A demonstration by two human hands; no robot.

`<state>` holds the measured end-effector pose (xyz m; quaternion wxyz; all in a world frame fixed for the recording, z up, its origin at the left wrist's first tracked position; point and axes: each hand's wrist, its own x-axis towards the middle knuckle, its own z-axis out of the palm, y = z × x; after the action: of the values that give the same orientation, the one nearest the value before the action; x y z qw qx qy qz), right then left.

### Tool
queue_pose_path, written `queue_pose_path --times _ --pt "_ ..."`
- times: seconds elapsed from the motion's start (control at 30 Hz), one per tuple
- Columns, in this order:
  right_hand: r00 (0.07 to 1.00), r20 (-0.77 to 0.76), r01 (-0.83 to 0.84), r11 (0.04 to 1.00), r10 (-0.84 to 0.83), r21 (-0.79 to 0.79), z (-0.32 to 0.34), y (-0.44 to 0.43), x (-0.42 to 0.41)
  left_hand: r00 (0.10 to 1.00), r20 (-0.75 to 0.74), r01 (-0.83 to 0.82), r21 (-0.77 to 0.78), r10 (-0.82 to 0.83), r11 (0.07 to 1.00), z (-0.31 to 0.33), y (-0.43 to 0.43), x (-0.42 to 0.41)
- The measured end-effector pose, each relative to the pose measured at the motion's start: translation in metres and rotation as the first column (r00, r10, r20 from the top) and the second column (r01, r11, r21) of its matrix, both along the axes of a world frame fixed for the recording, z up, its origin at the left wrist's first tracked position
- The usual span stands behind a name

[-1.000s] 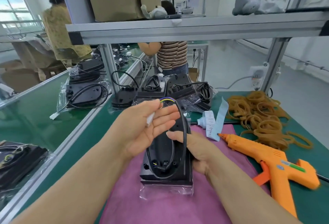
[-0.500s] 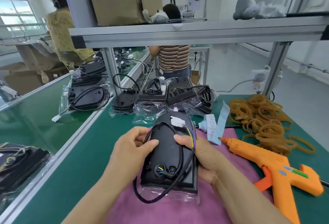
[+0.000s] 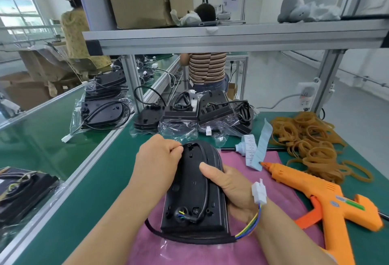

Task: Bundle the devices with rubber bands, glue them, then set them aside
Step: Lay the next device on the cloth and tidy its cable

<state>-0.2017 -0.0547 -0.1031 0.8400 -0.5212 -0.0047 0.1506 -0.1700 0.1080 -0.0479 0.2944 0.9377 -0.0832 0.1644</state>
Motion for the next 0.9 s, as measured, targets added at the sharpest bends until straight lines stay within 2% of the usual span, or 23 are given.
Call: queue_pose_path --times 0.07,0.1,0.23,0.3,0.4,0.5,0.7,0.8,0.87,0.9 --pt "0.998 -0.055 0.026 0.999 -0.025 0.018 -0.004 0.004 -0.001 0.999 -0.034 -0.014 0.296 0.025 0.955 0.003 -0.006 -0.003" --pt "0.995 -0.087 0.046 0.999 -0.043 0.029 -0.005 0.005 0.0 0.998 -0.049 -0.007 0.373 0.028 0.928 0.003 -0.009 -0.005" --pt "0.974 -0.167 0.168 0.983 -0.155 0.068 0.002 -0.001 0.01 0.994 -0.103 0.087 0.517 -0.039 0.852 -0.01 -0.016 -0.018" --pt "0.965 -0.18 0.209 0.975 -0.192 0.078 0.008 -0.005 0.014 0.996 -0.043 0.085 0.473 -0.073 0.877 -0.016 -0.014 -0.023" --pt "0.941 -0.229 0.278 0.956 -0.251 0.094 0.012 -0.01 0.018 0.999 0.0 0.034 0.297 -0.036 0.954 -0.009 -0.012 -0.036" --pt "0.916 -0.264 0.333 0.939 -0.301 0.084 0.016 -0.012 0.019 0.998 0.01 0.051 0.218 -0.055 0.975 -0.009 -0.013 -0.047" --pt "0.9 -0.271 0.374 0.924 -0.341 0.082 0.013 -0.013 0.02 0.997 0.047 0.071 -0.093 -0.067 0.993 -0.02 -0.011 -0.053" --pt "0.886 -0.277 0.406 0.911 -0.371 0.078 0.013 -0.012 0.021 0.986 0.137 0.108 -0.115 -0.092 0.987 -0.032 -0.013 -0.061" --pt "0.87 -0.289 0.442 0.891 -0.399 0.102 0.014 -0.013 0.023 0.976 0.141 0.172 -0.025 -0.167 0.985 -0.043 -0.015 -0.069" --pt "0.862 -0.292 0.462 0.88 -0.415 0.114 0.015 -0.013 0.024 0.979 0.097 0.175 0.068 -0.181 0.982 -0.047 -0.017 -0.072"
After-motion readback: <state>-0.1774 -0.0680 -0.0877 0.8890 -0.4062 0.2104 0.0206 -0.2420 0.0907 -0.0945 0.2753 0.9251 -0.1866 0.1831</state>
